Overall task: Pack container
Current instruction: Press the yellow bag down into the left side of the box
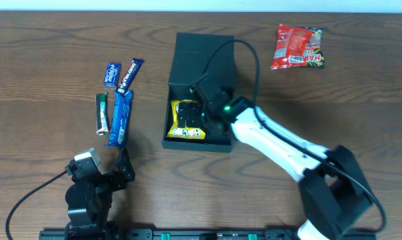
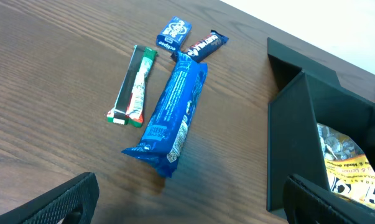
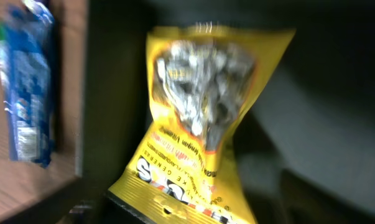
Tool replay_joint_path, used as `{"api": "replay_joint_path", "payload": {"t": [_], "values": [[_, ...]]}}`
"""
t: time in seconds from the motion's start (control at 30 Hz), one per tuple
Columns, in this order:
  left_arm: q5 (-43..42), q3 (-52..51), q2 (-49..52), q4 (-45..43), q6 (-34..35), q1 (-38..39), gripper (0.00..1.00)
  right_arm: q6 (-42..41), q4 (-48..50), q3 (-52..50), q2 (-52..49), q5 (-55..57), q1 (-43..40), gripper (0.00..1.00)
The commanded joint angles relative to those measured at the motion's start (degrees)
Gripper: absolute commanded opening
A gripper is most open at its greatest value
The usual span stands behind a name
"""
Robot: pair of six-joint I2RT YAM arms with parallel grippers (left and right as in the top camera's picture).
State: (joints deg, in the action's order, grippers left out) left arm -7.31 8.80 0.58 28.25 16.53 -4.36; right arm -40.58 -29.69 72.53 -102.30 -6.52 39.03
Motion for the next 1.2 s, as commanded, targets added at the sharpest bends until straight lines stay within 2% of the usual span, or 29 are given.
{"api": "replay_joint_path", "payload": {"t": [0.0,0.03,0.3,0.83,1.0,1.17], "values": [[0.22,-0.87,-0.33,0.17,0.24,-0.17,0.95,4.48,0.17,1.05,5.14,1.99,-1.01,0.07],[0.22,-0.87,-0.33,0.17,0.24,-0.17,0.95,4.5,0.13,1.01,5.14,1.49,-1.09,0.02],[0.2,-0.87,-0.33,0.17,0.24,-0.17,0.95,6.16,1.22,0.09,-1.92,-9.97,-1.46,0.01],[0.2,-0.87,-0.33,0.2,0.24,-0.17,0.95,8.2,3.54,0.09,-15.78,-12.74,-4.55,0.02],[0.22,-0.87,-0.33,0.17,0.24,-0.17,0.95,10.19,5.49,1.14,-15.21,-13.6,-4.57,0.01],[0.22,-0.87,-0.33,0.17,0.22,-0.17,0.95,15.43,4.37,3.93,-9.94,-13.86,-4.72,0.02]]}}
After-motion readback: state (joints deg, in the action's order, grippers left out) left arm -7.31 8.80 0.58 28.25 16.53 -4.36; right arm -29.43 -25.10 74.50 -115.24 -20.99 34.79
